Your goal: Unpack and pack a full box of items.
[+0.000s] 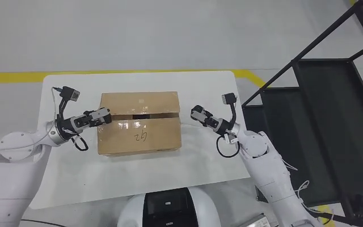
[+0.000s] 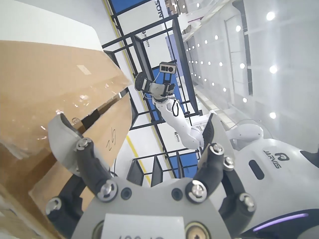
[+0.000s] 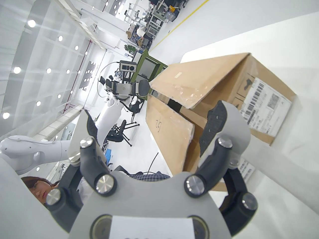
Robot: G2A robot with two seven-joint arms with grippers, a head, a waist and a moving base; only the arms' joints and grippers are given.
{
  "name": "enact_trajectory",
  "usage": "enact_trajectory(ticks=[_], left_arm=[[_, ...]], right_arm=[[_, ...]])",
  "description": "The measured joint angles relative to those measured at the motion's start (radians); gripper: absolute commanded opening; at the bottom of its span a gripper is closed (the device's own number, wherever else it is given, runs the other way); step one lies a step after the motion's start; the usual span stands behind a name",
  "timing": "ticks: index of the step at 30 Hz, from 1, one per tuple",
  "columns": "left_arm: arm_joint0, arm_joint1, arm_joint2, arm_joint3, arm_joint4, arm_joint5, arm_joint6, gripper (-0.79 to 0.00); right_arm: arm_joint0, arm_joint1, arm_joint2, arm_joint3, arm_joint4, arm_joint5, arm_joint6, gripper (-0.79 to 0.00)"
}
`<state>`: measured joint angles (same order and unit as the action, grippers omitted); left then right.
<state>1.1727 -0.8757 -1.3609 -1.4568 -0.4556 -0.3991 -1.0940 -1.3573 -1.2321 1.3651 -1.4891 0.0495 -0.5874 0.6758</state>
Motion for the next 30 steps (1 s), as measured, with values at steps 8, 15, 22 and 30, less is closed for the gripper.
enact_trajectory(ticks=[8,15,22,30], left_arm=[[-0.023,0.001,0.02,0.052,0.049,0.023,-0.068,0.0],[-0.018,0.003,0.009,0.056,0.06,0.02,-0.061,0.0],[-0.005,0.005,-0.002,0.027,0.068,0.015,-0.054,0.0],[0.011,0.007,-0.01,-0.001,0.079,0.017,-0.049,0.0]], right_arm=[[-0.108,0.011,0.036,-0.066,0.026,0.084,-0.036,0.0],[-0.159,0.01,-0.018,-0.057,0.095,0.192,0.005,0.0],[-0.113,-0.011,-0.106,0.092,0.187,0.238,-0.055,0.0],[-0.002,-0.051,-0.183,0.284,0.349,0.166,-0.172,0.0]])
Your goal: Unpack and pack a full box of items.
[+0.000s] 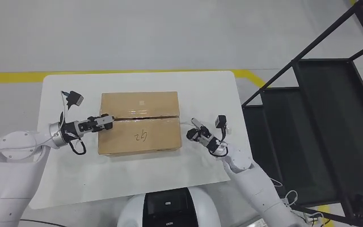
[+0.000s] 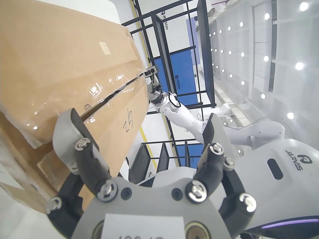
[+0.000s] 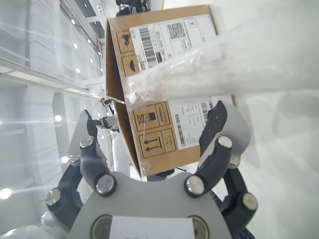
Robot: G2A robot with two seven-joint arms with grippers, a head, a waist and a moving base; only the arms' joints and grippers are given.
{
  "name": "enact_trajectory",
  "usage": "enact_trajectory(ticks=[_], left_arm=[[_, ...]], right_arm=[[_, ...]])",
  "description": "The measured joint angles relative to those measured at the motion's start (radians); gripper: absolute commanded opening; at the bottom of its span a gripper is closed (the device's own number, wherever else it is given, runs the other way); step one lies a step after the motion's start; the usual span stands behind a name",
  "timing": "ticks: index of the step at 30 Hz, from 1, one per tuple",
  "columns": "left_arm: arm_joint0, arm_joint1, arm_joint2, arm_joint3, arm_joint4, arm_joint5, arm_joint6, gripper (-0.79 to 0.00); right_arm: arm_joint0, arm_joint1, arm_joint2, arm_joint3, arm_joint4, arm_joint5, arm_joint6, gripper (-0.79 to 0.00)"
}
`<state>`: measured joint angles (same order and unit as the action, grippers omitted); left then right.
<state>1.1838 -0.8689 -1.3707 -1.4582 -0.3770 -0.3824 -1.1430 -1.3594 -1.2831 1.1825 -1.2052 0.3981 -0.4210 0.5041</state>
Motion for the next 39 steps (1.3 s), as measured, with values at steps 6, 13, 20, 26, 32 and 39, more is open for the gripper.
enact_trajectory(ticks=[6,13,20,26,32,39], left_arm=[[0.008,0.0,0.001,-0.005,0.01,0.005,0.009,0.0],[0.015,0.0,0.001,-0.009,0.026,0.006,0.02,0.0],[0.017,0.0,0.0,-0.01,0.034,0.009,0.028,0.0],[0.018,0.0,-0.001,-0.011,0.042,0.009,0.035,0.0],[0.02,0.0,-0.003,-0.013,0.042,0.009,0.04,0.0],[0.023,-0.001,-0.001,-0.018,0.042,0.009,0.042,0.0]], right_arm=[[0.063,-0.03,-0.048,0.077,0.073,-0.11,-0.057,0.0],[0.057,-0.033,-0.025,0.077,0.044,-0.208,-0.12,0.0],[0.01,-0.02,0.027,-0.01,-0.024,-0.223,-0.142,0.0],[-0.034,-0.01,0.063,-0.094,-0.093,-0.212,-0.166,0.0],[-0.081,0.001,0.102,-0.178,-0.166,-0.193,-0.167,0.0],[-0.105,0.01,0.139,-0.229,-0.242,-0.17,-0.179,-0.785]])
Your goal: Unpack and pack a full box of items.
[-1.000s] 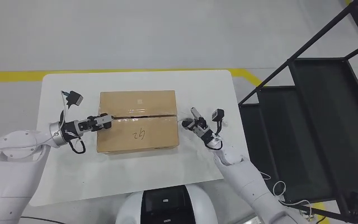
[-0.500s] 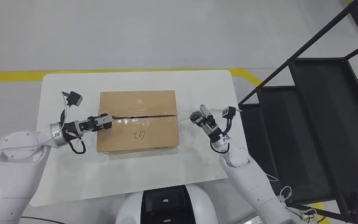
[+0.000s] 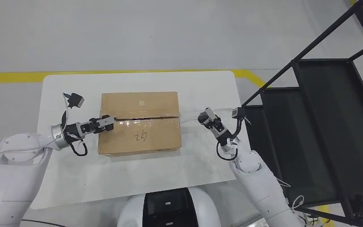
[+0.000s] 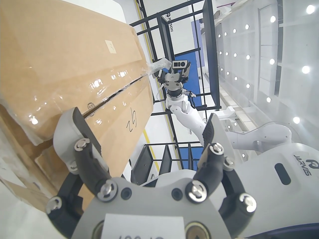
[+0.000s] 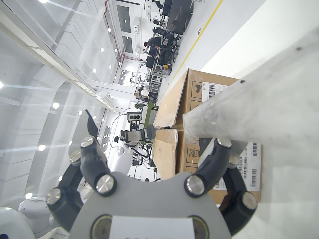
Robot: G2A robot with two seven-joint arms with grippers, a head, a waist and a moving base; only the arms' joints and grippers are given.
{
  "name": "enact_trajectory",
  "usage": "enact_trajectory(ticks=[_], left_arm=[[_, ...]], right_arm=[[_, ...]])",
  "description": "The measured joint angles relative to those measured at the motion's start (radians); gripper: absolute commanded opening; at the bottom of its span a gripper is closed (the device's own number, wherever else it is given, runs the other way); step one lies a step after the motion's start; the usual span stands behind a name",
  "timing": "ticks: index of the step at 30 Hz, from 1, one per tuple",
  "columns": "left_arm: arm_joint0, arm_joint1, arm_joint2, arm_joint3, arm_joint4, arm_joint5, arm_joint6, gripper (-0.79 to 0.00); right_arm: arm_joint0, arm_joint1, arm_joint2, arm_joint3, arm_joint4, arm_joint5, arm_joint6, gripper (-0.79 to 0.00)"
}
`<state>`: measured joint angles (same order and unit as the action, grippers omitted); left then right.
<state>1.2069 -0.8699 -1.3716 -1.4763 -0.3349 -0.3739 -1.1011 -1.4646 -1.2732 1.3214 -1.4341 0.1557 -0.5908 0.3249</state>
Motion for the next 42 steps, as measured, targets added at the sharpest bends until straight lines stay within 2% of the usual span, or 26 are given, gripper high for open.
enact_trajectory(ticks=[11,23,32,42], left_arm=[[0.006,0.001,-0.004,0.001,0.023,0.003,0.004,0.0],[0.0,0.002,-0.028,0.006,-0.029,0.016,0.01,0.0],[-0.032,-0.003,0.009,0.038,0.027,0.081,0.015,0.0],[-0.052,-0.005,0.022,0.044,0.04,0.086,0.002,0.0]], right_arm=[[-0.009,0.007,0.016,-0.062,-0.151,0.023,-0.03,-0.785],[-0.003,0.008,0.003,-0.093,-0.21,0.031,-0.034,-0.785],[-0.006,0.008,0.008,-0.11,-0.25,0.026,-0.071,-0.785],[-0.004,0.007,-0.006,-0.134,-0.332,0.033,-0.109,-0.785]])
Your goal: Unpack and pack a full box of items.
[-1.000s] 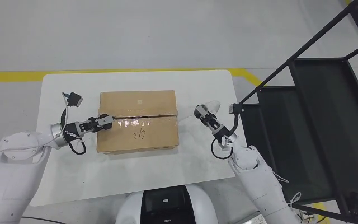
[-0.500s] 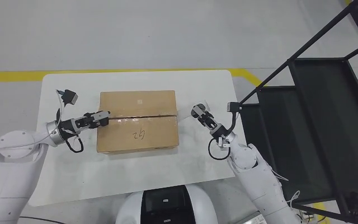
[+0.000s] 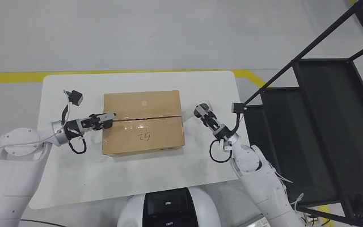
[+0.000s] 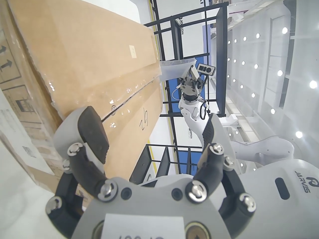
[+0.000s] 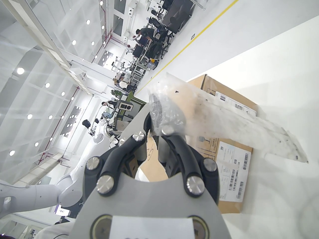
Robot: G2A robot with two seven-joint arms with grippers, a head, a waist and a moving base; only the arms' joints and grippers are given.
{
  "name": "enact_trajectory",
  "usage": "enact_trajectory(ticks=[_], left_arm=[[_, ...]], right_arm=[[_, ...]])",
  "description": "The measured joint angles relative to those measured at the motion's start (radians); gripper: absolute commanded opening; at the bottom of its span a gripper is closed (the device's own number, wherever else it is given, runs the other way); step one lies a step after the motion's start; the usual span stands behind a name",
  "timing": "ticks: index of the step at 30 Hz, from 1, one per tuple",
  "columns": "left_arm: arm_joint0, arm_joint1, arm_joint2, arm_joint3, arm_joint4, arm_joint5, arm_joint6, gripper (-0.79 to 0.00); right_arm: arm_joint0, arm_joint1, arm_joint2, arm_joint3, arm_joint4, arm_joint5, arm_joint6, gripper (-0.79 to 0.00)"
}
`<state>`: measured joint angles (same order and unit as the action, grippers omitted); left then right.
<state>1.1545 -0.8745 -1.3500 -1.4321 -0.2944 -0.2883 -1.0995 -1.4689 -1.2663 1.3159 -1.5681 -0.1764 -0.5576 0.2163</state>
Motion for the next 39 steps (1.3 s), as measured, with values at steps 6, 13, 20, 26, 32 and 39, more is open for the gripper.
enact_trajectory(ticks=[6,13,20,26,32,39], left_arm=[[0.003,-0.001,0.006,-0.001,0.004,-0.005,-0.002,0.0],[0.002,-0.002,0.012,-0.001,0.009,-0.006,-0.002,0.0],[0.002,-0.003,0.014,-0.004,0.006,-0.009,-0.003,0.0],[0.004,-0.003,0.012,-0.01,-0.002,-0.014,-0.005,0.0],[0.009,-0.002,0.007,-0.012,-0.005,-0.017,-0.004,0.0],[0.014,-0.002,0.003,-0.013,-0.011,-0.022,-0.003,0.0]], right_arm=[[0.055,-0.007,-0.066,0.016,-0.063,-0.003,0.038,-0.785],[0.151,-0.019,-0.159,0.082,-0.136,0.006,0.098,-0.785],[0.229,-0.03,-0.227,0.145,-0.207,0.028,0.14,-0.785],[0.278,-0.037,-0.266,0.176,-0.276,0.059,0.156,-0.785],[0.3,-0.041,-0.295,0.181,-0.296,0.076,0.188,-0.748],[0.322,-0.045,-0.314,0.185,-0.292,0.101,0.22,0.0]])
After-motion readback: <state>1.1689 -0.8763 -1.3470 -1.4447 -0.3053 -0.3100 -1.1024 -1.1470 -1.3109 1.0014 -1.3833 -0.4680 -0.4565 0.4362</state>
